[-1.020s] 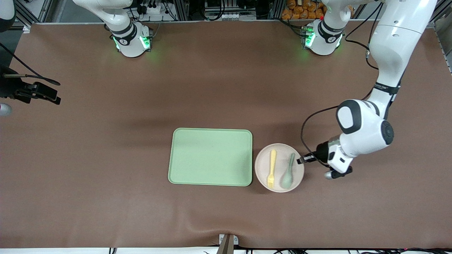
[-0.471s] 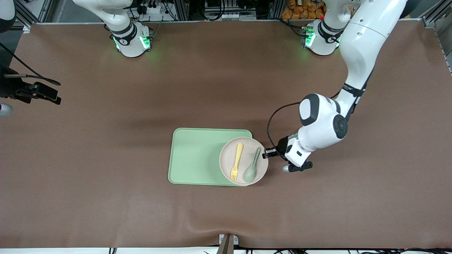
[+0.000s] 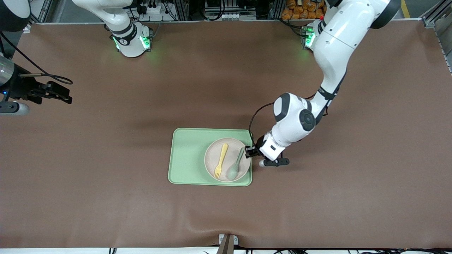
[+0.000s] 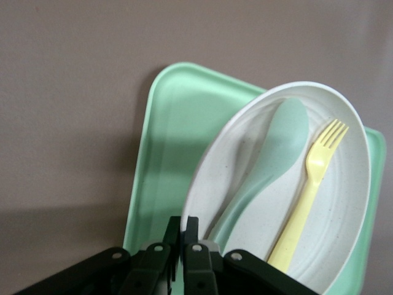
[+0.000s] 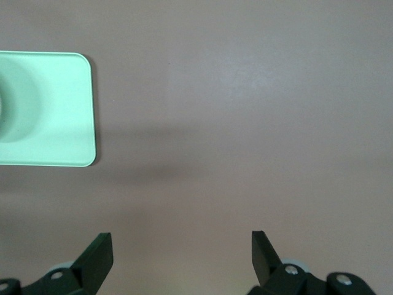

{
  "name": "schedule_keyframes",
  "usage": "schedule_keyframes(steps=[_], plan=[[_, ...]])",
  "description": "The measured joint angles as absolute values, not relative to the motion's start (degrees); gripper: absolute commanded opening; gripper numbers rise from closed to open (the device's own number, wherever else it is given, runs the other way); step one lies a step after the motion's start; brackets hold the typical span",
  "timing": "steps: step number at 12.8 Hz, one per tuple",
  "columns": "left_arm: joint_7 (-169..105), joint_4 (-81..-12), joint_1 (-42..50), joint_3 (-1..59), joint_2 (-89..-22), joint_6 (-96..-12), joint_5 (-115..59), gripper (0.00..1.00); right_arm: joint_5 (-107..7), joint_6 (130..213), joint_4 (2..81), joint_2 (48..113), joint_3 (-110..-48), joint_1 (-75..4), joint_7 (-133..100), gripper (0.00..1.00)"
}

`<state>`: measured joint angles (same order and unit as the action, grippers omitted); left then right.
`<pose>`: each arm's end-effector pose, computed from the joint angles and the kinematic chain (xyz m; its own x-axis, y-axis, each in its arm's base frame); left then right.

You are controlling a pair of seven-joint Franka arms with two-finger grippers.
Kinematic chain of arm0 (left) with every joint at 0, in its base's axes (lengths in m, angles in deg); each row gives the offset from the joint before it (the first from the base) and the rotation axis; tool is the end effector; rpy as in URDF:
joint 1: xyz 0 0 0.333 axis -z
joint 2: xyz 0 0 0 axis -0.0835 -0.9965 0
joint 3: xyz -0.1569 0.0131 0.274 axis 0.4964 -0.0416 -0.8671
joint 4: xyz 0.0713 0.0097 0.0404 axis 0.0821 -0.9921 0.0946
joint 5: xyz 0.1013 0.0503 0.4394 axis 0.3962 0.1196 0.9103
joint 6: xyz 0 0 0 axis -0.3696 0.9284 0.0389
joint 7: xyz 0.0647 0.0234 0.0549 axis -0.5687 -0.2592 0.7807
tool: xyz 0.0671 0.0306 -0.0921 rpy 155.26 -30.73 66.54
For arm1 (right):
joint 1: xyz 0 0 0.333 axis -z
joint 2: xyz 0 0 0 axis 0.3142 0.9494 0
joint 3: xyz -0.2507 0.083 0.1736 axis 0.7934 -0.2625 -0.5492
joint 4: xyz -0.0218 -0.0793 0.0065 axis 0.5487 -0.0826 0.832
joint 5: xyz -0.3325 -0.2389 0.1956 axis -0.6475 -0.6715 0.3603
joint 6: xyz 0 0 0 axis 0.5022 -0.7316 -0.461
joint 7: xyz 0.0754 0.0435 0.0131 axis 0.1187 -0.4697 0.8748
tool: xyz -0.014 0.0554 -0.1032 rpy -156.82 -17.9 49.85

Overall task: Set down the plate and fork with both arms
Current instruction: 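Slide the plate with the left gripper onto the green tray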

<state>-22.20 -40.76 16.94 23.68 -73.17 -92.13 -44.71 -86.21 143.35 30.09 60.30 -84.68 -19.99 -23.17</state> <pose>0.6435 -0.4038 0.1561 0.9835 0.1713 0.0586 0.1242 -0.8737 0.4704 0.6287 0.0215 0.5910 0.9971 0.0014 -0.0765 0.0001 -0.9999 -0.0163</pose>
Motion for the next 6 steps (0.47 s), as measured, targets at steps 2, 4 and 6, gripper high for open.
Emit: schedule_keyframes(steps=[2,4,6], plan=[[-20.58,-40.53,20.10,21.08,-74.18,-92.18,-44.71,0.00,-86.20,143.44,30.12,60.61,-84.69,-20.57,-23.17,1.00],[-20.50,-40.41,20.33,20.88,-74.88,-92.33,-44.71,0.02,-86.20,143.47,30.12,60.95,-84.69,-20.95,-23.17,1.00],[-20.50,-40.32,20.31,20.61,-75.27,-92.33,-44.71,0.99,-86.15,143.49,30.13,61.44,-84.68,-21.18,-23.17,1.00]])
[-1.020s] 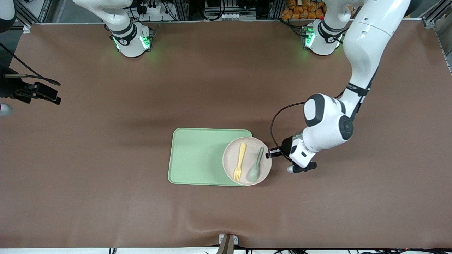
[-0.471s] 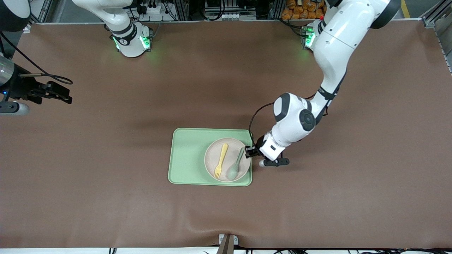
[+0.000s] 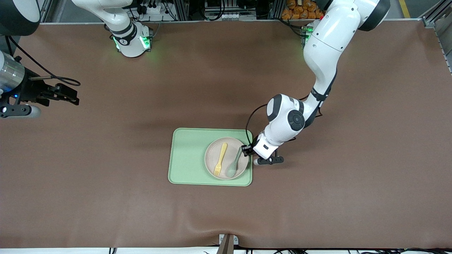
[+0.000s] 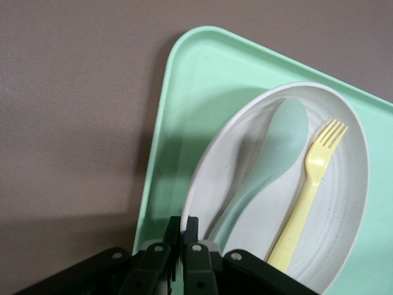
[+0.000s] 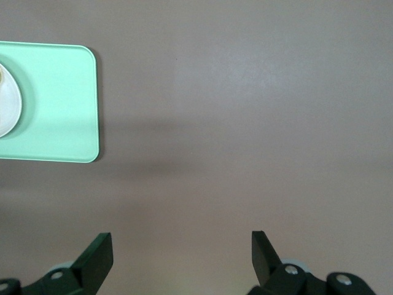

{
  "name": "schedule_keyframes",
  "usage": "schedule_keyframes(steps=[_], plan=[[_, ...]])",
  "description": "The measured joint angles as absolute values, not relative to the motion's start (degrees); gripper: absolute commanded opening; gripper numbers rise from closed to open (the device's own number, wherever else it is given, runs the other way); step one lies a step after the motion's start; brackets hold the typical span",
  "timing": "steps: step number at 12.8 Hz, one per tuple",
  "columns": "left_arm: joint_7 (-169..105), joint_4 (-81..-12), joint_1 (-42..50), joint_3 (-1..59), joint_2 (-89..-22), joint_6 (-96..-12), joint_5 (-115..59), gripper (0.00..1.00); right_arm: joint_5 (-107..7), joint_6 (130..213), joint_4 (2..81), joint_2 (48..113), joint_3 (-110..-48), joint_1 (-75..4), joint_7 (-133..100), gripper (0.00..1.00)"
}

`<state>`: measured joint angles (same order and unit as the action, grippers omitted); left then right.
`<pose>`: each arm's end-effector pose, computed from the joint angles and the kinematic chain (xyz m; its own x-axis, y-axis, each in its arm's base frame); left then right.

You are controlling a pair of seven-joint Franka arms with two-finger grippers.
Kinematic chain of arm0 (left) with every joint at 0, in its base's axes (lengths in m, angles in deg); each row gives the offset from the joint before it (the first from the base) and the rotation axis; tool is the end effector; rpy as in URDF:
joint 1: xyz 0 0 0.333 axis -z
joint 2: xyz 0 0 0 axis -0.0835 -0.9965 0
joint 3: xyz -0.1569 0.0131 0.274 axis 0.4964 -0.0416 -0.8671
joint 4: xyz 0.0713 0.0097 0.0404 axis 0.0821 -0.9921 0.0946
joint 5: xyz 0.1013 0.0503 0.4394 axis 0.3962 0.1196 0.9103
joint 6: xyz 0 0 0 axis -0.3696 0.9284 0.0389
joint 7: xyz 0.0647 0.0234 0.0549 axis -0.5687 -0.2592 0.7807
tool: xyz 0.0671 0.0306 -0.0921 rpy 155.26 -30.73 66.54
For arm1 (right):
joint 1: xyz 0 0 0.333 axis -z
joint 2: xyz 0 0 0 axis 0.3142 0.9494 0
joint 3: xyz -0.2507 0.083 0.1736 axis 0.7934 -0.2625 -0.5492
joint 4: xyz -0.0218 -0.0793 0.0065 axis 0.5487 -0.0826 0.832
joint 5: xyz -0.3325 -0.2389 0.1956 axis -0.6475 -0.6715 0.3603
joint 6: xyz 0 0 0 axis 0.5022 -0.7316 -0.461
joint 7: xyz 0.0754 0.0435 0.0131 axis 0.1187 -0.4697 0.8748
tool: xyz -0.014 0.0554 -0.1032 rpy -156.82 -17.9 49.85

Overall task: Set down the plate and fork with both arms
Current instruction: 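Slide the plate with the left gripper onto the green tray, then release the plate and withdraw the left gripper while the right gripper approaches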

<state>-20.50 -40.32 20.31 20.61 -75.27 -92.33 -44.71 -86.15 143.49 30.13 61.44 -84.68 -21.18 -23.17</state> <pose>0.6346 -0.4084 0.1282 0.9831 0.1776 0.0440 0.1416 -0.8909 0.4315 0.6334 0.0349 0.5782 0.9953 0.0220 -0.0946 0.0205 -0.9996 -0.0168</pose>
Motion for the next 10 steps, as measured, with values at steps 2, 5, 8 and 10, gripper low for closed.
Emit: schedule_keyframes(steps=[2,5,8,10], plan=[[-20.46,-40.23,20.24,20.47,-75.28,-92.35,-44.71,1.00,-86.02,143.56,30.14,62.02,-84.70,-21.78,-23.17,1.00],[-18.74,-39.13,20.22,19.51,-74.87,-92.68,-44.71,1.00,-85.98,144.01,30.15,62.91,-84.71,-23.35,-23.17,1.00],[-18.42,-37.94,19.75,16.66,-71.24,-88.82,-44.70,1.00,-85.93,145.27,30.16,63.96,-84.75,-25.40,-23.17,1.00],[-18.42,-37.26,19.56,12.32,-66.29,-80.43,-44.04,1.00,-85.88,146.75,30.19,64.88,-84.79,-27.37,-23.17,1.00]])
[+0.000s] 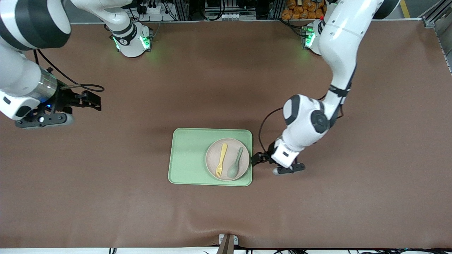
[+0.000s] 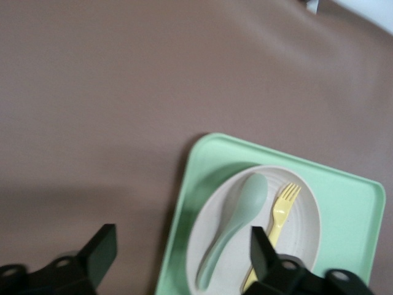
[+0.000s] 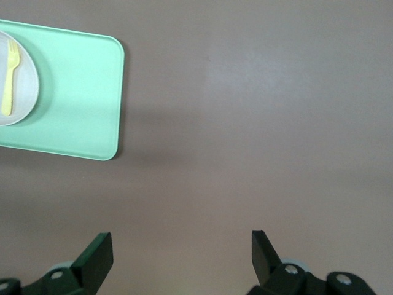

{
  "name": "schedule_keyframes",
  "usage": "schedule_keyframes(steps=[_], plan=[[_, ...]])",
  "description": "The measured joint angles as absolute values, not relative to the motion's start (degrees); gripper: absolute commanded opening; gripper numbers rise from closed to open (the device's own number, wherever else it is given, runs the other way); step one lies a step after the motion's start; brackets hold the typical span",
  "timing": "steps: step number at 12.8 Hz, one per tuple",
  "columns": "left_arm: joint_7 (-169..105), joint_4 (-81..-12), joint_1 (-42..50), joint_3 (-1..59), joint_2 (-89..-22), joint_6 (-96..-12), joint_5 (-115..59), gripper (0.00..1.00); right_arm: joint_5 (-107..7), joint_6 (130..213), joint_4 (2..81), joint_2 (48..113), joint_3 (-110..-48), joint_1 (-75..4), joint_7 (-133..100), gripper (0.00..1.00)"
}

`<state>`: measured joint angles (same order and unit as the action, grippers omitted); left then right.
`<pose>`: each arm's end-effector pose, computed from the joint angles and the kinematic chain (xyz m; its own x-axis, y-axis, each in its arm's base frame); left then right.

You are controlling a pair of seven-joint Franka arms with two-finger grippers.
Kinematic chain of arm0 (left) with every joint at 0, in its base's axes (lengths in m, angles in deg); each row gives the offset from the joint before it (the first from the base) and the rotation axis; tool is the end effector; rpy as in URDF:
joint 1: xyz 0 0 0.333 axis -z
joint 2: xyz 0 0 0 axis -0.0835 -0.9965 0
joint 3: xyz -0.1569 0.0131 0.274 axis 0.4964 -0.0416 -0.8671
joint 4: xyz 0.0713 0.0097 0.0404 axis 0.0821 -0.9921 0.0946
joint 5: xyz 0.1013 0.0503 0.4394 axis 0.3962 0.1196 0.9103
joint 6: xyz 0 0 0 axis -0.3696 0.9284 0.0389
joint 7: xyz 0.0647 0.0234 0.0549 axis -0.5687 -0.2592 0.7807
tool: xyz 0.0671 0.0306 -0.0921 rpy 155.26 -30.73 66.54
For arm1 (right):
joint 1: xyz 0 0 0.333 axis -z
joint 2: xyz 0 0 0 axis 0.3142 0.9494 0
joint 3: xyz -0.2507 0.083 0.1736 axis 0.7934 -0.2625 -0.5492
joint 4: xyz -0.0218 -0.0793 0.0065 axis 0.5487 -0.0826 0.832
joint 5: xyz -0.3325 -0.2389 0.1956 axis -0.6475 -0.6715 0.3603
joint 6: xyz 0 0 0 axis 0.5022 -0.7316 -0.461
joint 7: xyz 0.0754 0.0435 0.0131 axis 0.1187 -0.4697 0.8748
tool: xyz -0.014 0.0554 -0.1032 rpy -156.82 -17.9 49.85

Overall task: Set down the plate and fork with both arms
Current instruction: 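Release the plate and withdraw the left gripper while the right gripper approaches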

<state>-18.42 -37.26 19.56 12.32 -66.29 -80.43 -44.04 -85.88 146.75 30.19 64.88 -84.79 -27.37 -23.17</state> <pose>0.7019 -0.3354 0.2478 0.9659 0.2466 0.0791 0.1943 -0.8917 0.4087 0.6462 0.1079 0.5433 0.9866 0.1299 -0.0989 0.1284 -0.9915 -0.0217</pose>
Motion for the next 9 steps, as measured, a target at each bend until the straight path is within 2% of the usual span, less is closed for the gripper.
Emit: schedule_keyframes(steps=[4,6,9], plan=[[-18.18,-36.64,17.93,5.33,-55.24,-60.37,-30.23,1.00,-85.87,150.19,30.28,67.82,-84.84,-31.12,-23.24,1.00],[-18.18,-36.13,15.24,4.42,-50.64,-51.15,-25.01,1.00,-85.76,151.65,30.35,69.45,-84.84,-32.26,-23.24,1.00],[-18.63,-35.44,9.39,4.19,-44.81,-42.66,-23.59,1.00,-84.53,154.49,30.47,72.44,-84.86,-34.45,-23.24,1.00]])
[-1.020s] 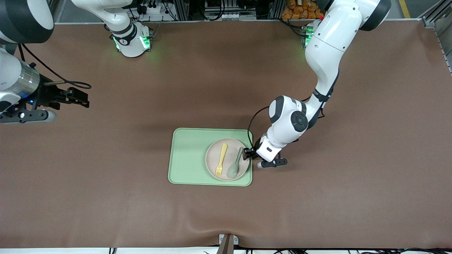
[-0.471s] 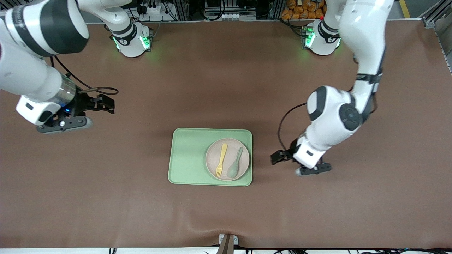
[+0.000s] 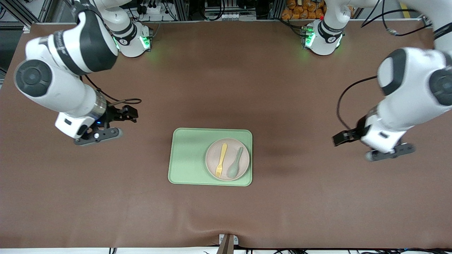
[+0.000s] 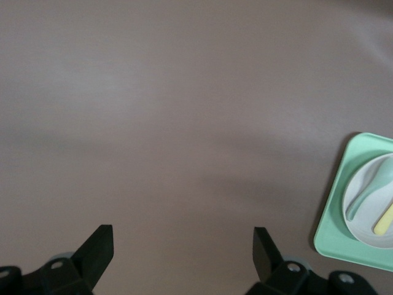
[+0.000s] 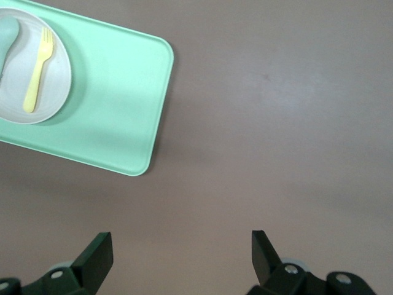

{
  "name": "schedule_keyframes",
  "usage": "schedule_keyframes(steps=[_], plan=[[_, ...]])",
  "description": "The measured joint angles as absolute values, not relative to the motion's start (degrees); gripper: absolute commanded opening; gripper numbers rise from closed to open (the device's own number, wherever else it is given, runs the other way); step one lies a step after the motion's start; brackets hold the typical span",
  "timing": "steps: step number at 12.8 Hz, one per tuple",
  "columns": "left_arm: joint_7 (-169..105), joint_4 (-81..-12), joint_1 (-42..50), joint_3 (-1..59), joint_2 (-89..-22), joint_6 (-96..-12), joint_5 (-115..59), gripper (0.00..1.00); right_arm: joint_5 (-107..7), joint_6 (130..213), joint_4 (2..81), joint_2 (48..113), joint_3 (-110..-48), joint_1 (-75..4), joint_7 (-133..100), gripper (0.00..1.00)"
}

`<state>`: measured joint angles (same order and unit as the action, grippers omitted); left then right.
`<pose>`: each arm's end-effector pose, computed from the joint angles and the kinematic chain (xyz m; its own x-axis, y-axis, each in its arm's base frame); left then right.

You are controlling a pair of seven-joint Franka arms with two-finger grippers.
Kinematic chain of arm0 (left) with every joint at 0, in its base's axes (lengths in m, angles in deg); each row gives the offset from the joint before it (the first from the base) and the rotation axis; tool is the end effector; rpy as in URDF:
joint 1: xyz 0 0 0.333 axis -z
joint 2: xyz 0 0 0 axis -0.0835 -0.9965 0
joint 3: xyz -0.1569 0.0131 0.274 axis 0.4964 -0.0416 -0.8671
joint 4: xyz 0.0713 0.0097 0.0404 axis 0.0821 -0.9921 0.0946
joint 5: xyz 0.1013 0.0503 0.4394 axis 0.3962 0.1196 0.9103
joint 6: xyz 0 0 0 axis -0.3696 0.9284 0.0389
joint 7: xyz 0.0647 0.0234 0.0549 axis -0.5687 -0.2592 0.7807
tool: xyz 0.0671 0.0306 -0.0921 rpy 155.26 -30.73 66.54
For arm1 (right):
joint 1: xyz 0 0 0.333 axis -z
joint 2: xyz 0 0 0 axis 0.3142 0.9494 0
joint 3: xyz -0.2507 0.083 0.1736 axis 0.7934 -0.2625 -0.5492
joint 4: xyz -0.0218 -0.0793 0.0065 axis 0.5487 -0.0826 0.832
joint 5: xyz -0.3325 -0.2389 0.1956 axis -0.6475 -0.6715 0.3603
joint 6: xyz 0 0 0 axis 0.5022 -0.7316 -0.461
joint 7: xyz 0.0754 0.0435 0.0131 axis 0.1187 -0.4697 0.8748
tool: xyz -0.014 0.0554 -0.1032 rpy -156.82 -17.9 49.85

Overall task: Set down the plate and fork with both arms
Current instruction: 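Release the plate and withdraw the left gripper while the right gripper approaches, then move the right gripper over the yellow fork on the plate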

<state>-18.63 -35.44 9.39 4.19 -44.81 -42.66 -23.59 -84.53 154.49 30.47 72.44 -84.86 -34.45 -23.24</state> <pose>0.6981 -0.1062 0.4782 0.9715 0.2366 0.0149 0.2353 -0.9699 0.0631 0.6645 0.2004 0.4619 0.9644 0.2440 -0.1016 0.2406 -0.9696 -0.0445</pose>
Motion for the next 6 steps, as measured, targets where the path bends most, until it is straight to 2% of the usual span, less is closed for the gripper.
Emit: schedule_keyframes(steps=[6], plan=[[-28.02,-31.78,1.72,4.05,-34.20,-25.58,-19.87,1.00,-80.22,165.54,30.65,79.95,-84.89,-40.35,-23.28,1.00]])
